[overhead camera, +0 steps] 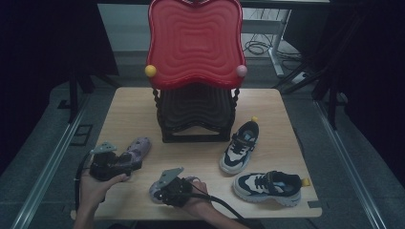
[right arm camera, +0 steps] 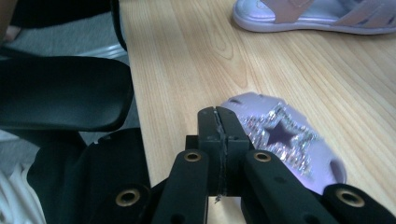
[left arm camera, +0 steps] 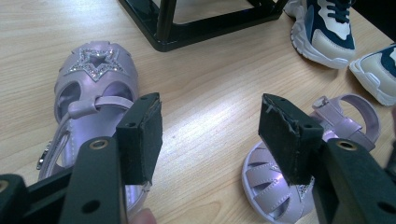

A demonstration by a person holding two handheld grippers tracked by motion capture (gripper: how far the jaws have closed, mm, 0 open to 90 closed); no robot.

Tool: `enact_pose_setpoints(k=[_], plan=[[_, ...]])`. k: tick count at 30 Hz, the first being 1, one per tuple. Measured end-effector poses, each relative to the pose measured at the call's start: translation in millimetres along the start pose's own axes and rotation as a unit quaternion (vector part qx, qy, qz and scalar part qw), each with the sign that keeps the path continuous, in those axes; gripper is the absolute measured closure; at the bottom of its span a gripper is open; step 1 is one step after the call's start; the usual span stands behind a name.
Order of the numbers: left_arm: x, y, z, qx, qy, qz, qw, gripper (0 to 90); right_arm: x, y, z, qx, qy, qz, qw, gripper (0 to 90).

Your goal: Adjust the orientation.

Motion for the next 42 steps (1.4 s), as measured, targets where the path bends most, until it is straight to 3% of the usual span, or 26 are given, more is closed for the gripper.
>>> enact_pose_setpoints(k=[4, 9, 14, 21, 28, 42], plan=[[3.4, 2.0, 0.1, -0.003, 0.003, 0.001, 1.0, 40.2, -11.1, -9.1, 4.4, 0.029, -0.004, 0.022, 0.9993, 89.7], [5.3, 2.6, 0.0, -0.003, 0.005, 0.002, 1.0, 40.2, -10.7, -14.2, 4.7, 0.032, -0.01, 0.038, 0.9987, 89.8], [4.3, 2.5, -0.1, -0.002, 0.004, 0.001, 1.0, 40.2, -7.5, -21.5, 5.0, 0.051, 0.005, 0.045, 0.9977, 89.8], [4.7, 1.5, -0.3, -0.001, 0.005, 0.002, 1.0, 40.2, -15.0, -19.7, 10.7, 0.06, 0.004, 0.032, 0.9977, 89.8], [6.3, 1.4, -0.8, 0.0, 0.005, 0.003, 1.0, 40.1, -28.7, -22.4, 16.0, 0.07, -0.008, 0.034, 0.9969, 89.8], [8.3, 3.1, -0.9, -0.001, 0.007, 0.004, 1.0, 40.1, -60.6, -19.4, 16.0, 0.073, -0.047, 0.007, 0.9962, 89.8]])
Point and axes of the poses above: each handheld gripper's, and its own axes: y roughly backward along the jaws, z roughly out of its top, x roughly to its left, the point moved 4 cm from there along -y, roughly forward along the jaws, and after that the axes turned 11 degrees about y, right-handed, at the moved point
